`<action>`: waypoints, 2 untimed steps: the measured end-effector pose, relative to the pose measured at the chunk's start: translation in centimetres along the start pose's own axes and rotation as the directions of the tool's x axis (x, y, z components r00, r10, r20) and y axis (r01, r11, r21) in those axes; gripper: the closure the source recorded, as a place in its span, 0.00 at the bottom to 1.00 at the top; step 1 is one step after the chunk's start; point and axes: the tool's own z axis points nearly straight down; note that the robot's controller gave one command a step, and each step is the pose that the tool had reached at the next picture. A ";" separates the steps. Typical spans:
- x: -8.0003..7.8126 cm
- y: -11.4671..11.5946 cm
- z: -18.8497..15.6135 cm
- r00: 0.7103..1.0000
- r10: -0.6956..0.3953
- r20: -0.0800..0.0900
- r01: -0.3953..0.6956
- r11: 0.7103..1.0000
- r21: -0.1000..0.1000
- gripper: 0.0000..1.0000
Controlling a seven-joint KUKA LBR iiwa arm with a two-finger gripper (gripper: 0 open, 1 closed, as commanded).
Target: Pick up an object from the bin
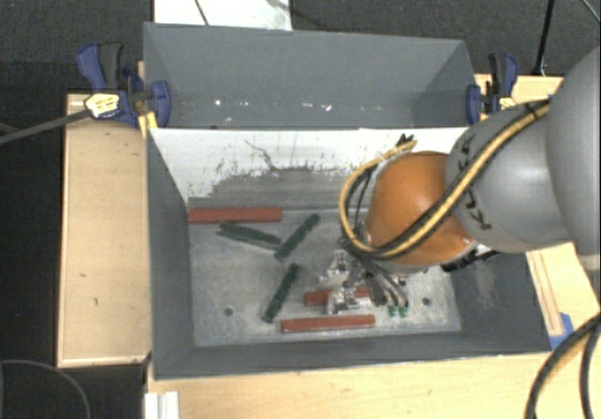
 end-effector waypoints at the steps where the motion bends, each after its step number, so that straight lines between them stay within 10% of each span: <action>1: 0.0 0.0 0.0 1.000 0.002 0.000 -0.002 1.000 0.000 1.00; 2: -1.0 -1.3 -18.4 0.998 0.062 -0.002 -0.062 0.998 0.006 1.00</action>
Offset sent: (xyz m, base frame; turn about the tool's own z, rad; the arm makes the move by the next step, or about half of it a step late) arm 0.0061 -0.0140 0.1788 0.0617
